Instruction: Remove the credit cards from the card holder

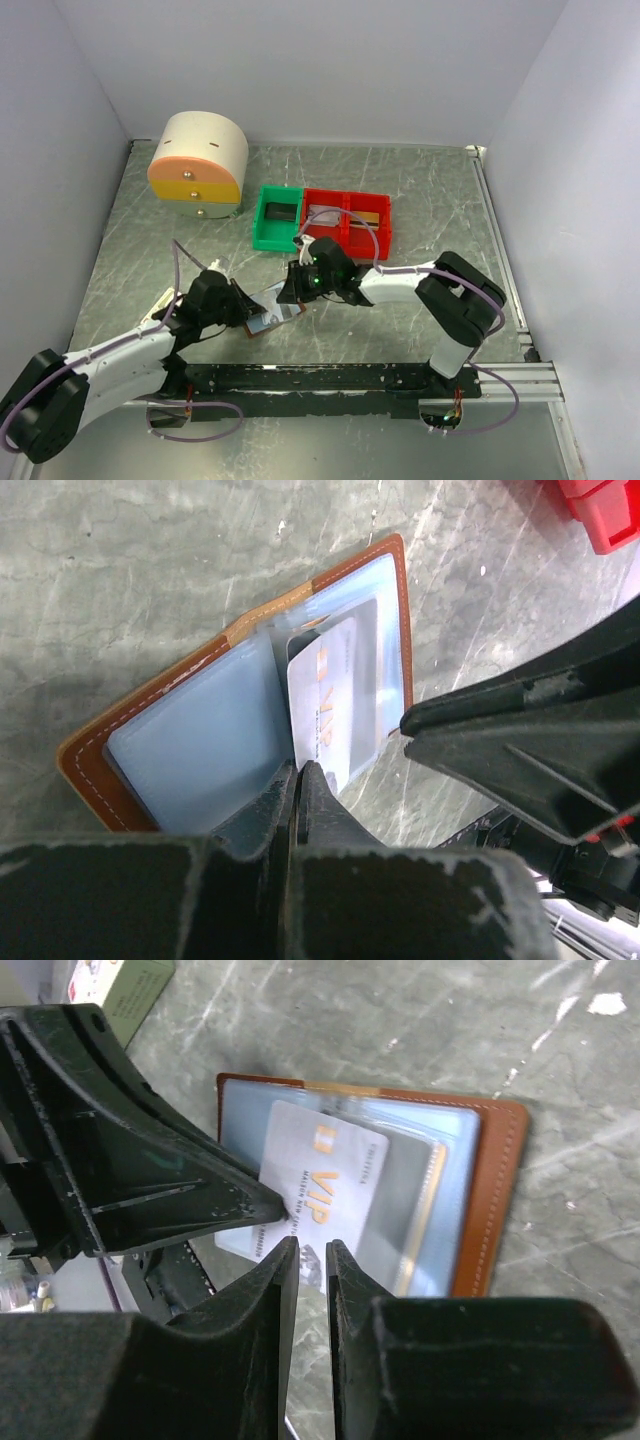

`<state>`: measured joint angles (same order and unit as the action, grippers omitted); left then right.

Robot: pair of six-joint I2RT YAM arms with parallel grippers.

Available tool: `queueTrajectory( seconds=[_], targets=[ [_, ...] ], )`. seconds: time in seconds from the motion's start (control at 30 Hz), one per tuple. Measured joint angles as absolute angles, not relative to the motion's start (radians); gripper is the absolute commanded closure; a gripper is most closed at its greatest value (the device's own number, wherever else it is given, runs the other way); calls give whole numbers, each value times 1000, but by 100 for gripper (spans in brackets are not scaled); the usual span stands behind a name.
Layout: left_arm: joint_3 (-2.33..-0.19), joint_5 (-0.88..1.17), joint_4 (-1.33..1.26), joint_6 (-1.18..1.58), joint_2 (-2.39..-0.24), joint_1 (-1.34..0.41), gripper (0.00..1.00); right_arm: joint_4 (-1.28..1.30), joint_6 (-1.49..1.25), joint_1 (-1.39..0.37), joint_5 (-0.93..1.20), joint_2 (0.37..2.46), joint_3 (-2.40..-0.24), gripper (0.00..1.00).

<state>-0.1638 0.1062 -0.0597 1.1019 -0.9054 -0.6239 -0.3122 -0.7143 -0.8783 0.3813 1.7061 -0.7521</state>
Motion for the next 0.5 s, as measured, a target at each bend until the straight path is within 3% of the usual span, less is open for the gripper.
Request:
queueTrajectory(
  seconds=[0.2, 0.5],
  targets=[
    [-213, 105, -15, 1073, -948, -624, 90, -337, -730, -897, 362, 1731, -763, 82],
    [-191, 110, -22, 1071, -926, -624, 67, -348, -762, -897, 315, 1792, -781, 82]
  ],
)
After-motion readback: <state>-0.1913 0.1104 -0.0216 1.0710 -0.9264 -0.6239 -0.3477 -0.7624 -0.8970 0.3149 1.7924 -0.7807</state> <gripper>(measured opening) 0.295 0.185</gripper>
